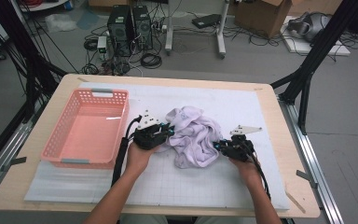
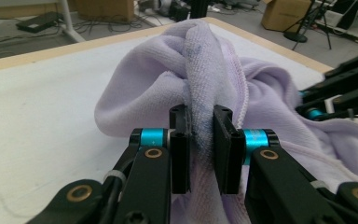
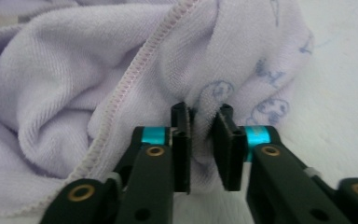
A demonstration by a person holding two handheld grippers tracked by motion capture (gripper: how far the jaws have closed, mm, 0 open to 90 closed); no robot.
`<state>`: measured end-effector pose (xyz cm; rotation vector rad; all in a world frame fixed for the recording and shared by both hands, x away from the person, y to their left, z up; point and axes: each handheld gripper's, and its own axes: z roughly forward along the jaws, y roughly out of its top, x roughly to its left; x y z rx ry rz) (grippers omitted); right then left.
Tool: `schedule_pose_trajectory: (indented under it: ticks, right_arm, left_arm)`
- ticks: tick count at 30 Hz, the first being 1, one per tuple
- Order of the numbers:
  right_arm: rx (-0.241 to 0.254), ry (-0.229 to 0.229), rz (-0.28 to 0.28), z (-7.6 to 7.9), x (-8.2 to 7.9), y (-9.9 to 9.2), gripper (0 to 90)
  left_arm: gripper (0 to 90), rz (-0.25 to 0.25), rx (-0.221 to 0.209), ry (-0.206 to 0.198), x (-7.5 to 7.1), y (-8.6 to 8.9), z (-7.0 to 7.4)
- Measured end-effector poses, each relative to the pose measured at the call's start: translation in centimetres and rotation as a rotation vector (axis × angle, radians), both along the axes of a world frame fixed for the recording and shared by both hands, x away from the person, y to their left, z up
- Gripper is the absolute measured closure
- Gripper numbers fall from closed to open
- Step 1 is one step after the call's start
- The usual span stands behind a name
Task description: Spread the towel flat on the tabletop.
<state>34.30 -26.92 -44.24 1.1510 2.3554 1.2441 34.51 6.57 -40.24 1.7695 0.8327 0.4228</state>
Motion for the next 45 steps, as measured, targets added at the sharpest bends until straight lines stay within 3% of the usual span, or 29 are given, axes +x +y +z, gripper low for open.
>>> schedule_pose_trajectory:
  ticks: [8,12,15,16,18,22,23,24,26,28,29,31,32,34,35,38,42,43,45]
  right_arm:
    - [-0.04,-0.004,-0.013,1.0,-4.8,-4.5,82.3]
    - [-0.003,-0.007,-0.054,0.6,-7.1,-6.8,79.5]
    - [0.002,-0.032,-0.082,0.7,-7.6,-7.5,74.8]
    - [0.01,-0.045,-0.084,0.9,-7.7,-7.5,67.8]
    - [0.025,-0.072,-0.102,1.3,-7.6,-7.3,58.3]
    - [0.035,-0.096,-0.126,1.6,-6.6,-6.7,54.2]
    - [0.022,-0.085,-0.13,1.4,-6.2,-6.4,58.4]
    - [0.006,-0.07,-0.13,1.1,-5.9,-6.2,68.8]
    - [-0.007,-0.086,-0.135,1.0,-5.7,-5.6,79.3]
    - [0.006,-0.114,-0.148,1.4,-5.4,-5.3,83.9]
    - [0.022,-0.129,-0.149,1.9,-5.2,-5.1,84.1]
    - [0.048,-0.154,-0.147,2.9,-4.4,-4.7,84.2]
    - [0.048,-0.154,-0.147,2.9,-4.4,-4.7,84.2]
    - [0.042,-0.18,-0.118,4.7,-2.6,-3.3,84.7]
    - [0.03,-0.196,-0.106,5.3,-1.9,-2.7,84.8]
    - [-0.004,-0.219,-0.093,6.9,0.5,-0.5,85.1]
    - [-0.008,-0.214,-0.097,7.8,3.6,1.7,85.3]
    - [-0.01,-0.209,-0.102,7.8,4.5,2.3,85.3]
    - [-0.015,-0.19,-0.107,7.7,6.0,3.6,85.4]
  left_arm:
    - [78.5,0.034,0.016,0.031,-0.5,1.3,-0.7]
    - [78.6,0.07,0.038,0.052,-0.3,1.7,-1.3]
    - [77.4,0.069,0.039,0.037,-0.2,1.7,-1.4]
    - [72.6,0.06,0.039,0.02,-0.3,1.6,-1.3]
    - [53.6,0.049,0.035,-0.015,-0.6,1.3,-1.1]
    - [39.9,0.022,0.015,-0.076,-1.3,0.7,-0.3]
    - [38.2,0.012,0.015,-0.08,-1.4,0.5,-0.1]
    - [37.9,-0.005,0.011,-0.078,-1.5,0.1,-0.1]
    - [37.9,-0.061,0.023,-0.056,-1.5,-0.7,-0.4]
    - [37.7,-0.119,0.071,-0.036,-1.5,-1.7,-1.1]
    - [37.6,-0.14,0.086,-0.011,-1.4,-2.2,-1.6]
    - [34.4,-0.17,0.074,0.047,-1.1,-2.9,-2.3]
    - [34.4,-0.17,0.074,0.047,-1.1,-2.9,-2.3]
    - [34.8,-0.189,0.092,0.056,-1.0,-3.5,-2.8]
    - [34.8,-0.21,0.131,0.054,-0.9,-3.8,-3.1]
    - [34.8,-0.23,0.142,0.066,-0.9,-4.1,-3.4]
    - [34.2,-0.268,0.185,0.069,-1.0,-4.4,-3.7]
    - [34.5,-0.286,0.234,0.066,-1.1,-4.8,-4.1]
    - [38.8,-0.281,0.25,0.052,-1.1,-5.1,-4.3]
